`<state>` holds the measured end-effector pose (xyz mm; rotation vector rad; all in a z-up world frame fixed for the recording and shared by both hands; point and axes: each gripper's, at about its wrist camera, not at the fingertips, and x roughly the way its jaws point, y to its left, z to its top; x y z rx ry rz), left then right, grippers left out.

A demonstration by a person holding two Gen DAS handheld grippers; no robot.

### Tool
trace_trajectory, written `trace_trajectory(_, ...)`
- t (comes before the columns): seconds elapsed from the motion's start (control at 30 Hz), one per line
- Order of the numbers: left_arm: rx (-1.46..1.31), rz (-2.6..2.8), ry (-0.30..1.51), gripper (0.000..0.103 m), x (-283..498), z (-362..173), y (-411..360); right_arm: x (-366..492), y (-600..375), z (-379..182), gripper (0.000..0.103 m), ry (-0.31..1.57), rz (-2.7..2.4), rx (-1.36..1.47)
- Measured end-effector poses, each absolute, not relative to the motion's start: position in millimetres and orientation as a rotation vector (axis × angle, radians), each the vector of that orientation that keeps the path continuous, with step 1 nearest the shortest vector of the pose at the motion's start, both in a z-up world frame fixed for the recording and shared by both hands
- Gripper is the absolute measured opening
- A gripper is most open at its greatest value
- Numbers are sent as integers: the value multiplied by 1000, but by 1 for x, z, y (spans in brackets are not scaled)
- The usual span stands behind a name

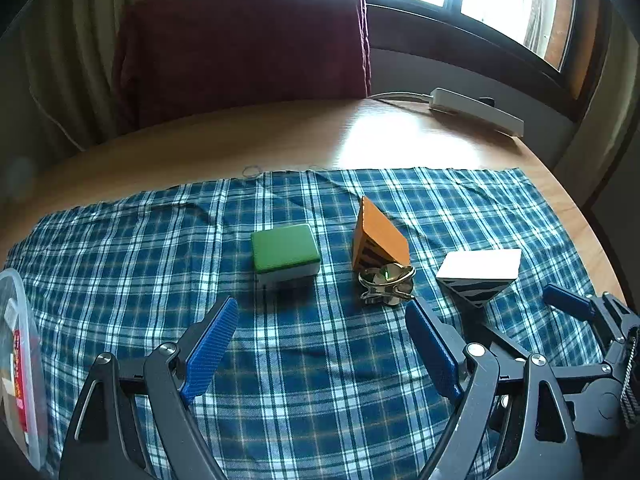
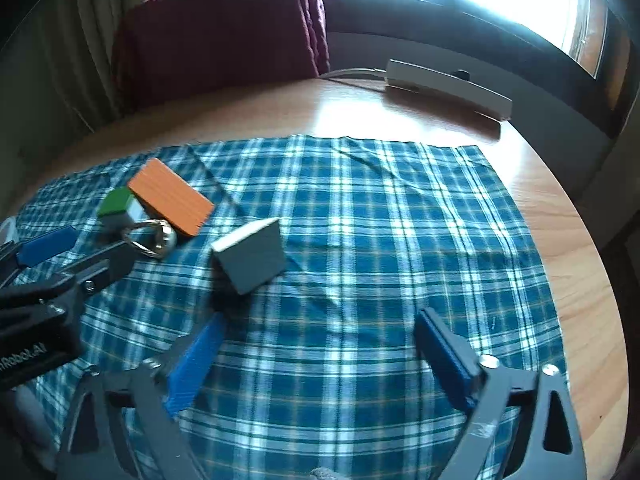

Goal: Organize rigid objects
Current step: 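Grasp the brass ring keychain with the left gripper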

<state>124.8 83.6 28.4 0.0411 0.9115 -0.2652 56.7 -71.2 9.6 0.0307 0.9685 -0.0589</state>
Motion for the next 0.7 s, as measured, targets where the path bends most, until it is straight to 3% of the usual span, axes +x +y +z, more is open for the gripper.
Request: trace_trajectory(0.7, 49, -325, 938, 84, 161, 4, 20, 57, -74, 10, 102, 966, -62, 35)
